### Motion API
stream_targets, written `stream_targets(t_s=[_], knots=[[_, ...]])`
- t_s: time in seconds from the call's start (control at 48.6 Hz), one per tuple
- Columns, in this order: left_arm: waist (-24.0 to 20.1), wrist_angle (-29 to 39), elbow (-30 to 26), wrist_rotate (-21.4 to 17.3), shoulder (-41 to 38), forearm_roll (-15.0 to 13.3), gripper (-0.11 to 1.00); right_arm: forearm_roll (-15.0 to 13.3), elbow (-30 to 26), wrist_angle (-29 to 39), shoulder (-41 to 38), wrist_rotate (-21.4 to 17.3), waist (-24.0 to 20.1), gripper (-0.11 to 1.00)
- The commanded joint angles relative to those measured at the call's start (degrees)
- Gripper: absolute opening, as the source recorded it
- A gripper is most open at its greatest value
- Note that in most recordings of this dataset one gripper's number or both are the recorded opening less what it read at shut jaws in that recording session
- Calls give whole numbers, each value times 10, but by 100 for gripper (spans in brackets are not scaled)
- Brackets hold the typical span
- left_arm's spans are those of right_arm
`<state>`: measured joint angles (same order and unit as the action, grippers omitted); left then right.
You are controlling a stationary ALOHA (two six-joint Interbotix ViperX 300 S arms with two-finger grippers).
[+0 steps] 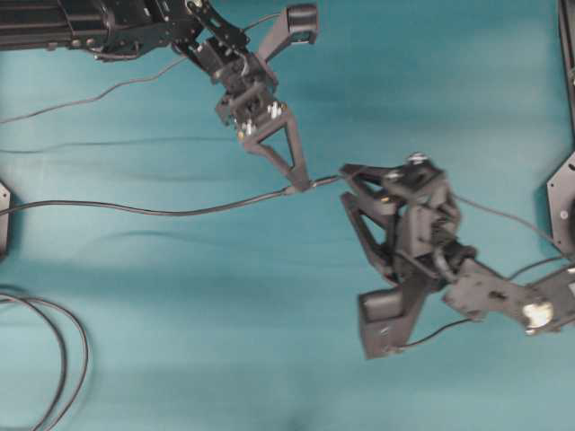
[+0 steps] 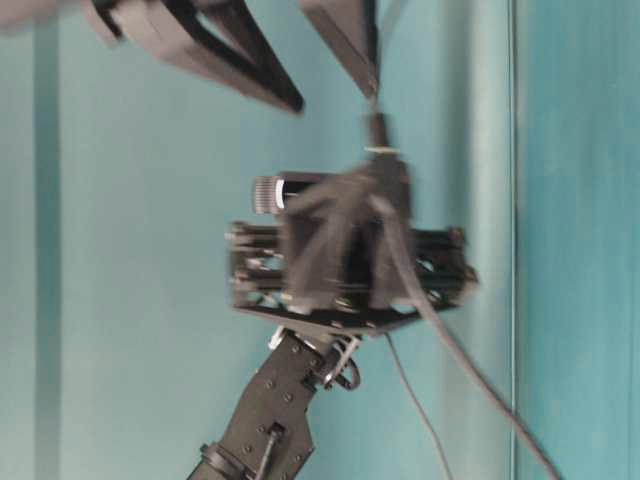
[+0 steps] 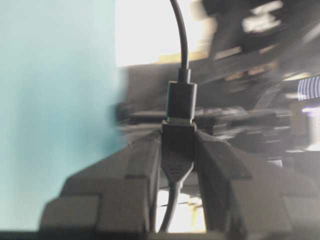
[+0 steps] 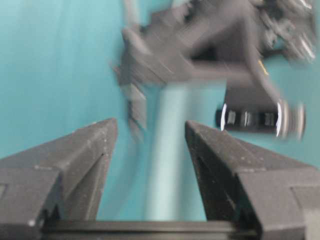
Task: Insert the USB using both arms.
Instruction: 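Open the right gripper and pull it away from the joined plug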
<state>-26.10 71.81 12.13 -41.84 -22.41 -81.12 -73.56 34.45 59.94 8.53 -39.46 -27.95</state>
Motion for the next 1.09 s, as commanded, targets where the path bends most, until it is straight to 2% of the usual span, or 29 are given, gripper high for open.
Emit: stream_targets(t_s=[0.0,0.144,0.309,0.494,0.577,0.68,0.783,0.927,1.071], knots=[[10,-33,-4,5,28,49,7,25,-3,3,38,-22,-3,63],[32,-102,-7,12,44,139,7,47,12,4,75,-87,-3,63],[69,-176,-9,14,44,209,7,48,37,12,103,-162,-3,63],[119,-267,-4,14,41,310,7,57,54,19,124,-222,-2,63],[136,-313,2,15,41,344,7,66,63,21,134,-245,-1,63],[147,-352,7,14,41,362,7,74,72,22,146,-261,-1,63],[152,-378,11,14,40,375,7,75,77,25,154,-261,-1,63],[163,-390,17,13,38,396,7,75,82,28,154,-261,-1,63],[170,-390,16,13,29,401,7,75,82,28,155,-261,-1,63]])
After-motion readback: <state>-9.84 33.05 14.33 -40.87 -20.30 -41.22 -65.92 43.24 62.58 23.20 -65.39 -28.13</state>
